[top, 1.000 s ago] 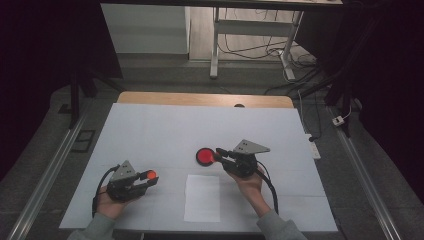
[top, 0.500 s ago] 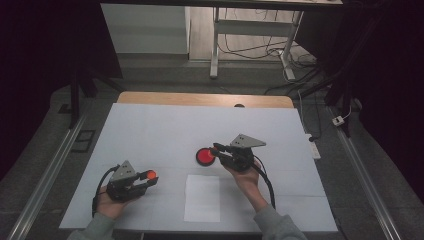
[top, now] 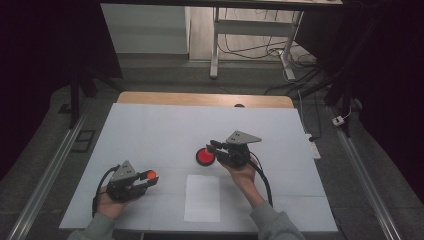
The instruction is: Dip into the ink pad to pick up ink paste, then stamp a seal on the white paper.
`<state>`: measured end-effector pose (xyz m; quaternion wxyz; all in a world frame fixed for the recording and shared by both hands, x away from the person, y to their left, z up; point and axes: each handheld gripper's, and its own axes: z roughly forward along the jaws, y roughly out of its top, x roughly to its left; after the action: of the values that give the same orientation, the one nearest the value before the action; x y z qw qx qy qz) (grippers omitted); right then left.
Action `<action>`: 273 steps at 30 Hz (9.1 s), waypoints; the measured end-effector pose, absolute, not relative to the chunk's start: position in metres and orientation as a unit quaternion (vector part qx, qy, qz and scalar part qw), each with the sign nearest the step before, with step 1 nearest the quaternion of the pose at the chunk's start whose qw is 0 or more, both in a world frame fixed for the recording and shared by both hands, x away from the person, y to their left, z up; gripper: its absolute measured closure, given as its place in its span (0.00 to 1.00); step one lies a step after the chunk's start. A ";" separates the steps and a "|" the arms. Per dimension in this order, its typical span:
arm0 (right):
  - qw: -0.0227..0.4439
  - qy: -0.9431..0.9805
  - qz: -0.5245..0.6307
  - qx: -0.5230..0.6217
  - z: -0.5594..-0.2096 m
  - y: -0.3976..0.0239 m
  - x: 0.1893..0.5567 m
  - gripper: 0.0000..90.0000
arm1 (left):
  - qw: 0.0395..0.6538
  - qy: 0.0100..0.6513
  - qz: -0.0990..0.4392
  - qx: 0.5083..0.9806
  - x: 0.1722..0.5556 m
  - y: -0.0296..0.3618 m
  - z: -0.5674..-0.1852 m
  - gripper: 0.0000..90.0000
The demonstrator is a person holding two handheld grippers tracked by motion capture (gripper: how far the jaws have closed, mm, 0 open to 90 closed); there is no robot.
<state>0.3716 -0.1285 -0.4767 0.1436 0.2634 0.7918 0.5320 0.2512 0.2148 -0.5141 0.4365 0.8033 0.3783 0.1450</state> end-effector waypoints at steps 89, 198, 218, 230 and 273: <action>0.168 0.838 0.446 0.265 -0.523 -0.105 0.392 0.80 | 0.436 0.384 0.144 0.801 0.249 0.216 -0.514 0.72; 0.171 0.823 0.469 0.271 -0.529 -0.105 0.390 0.81 | 0.436 0.386 0.142 0.801 0.250 0.218 -0.514 0.72; 0.146 0.779 0.541 0.282 -0.499 -0.123 0.383 0.80 | 0.439 0.387 0.144 0.798 0.250 0.219 -0.514 0.72; 0.141 0.777 0.544 0.286 -0.490 -0.132 0.377 0.80 | 0.440 0.387 0.145 0.797 0.250 0.221 -0.513 0.72; 0.122 0.782 0.553 0.261 -0.474 -0.166 0.324 0.80 | 0.446 0.390 0.143 0.793 0.250 0.223 -0.513 0.72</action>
<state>0.3243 -0.1661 -0.4745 0.1216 0.2614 0.7818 0.5528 0.2499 0.2231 -0.5128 0.4464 0.7928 0.3896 0.1425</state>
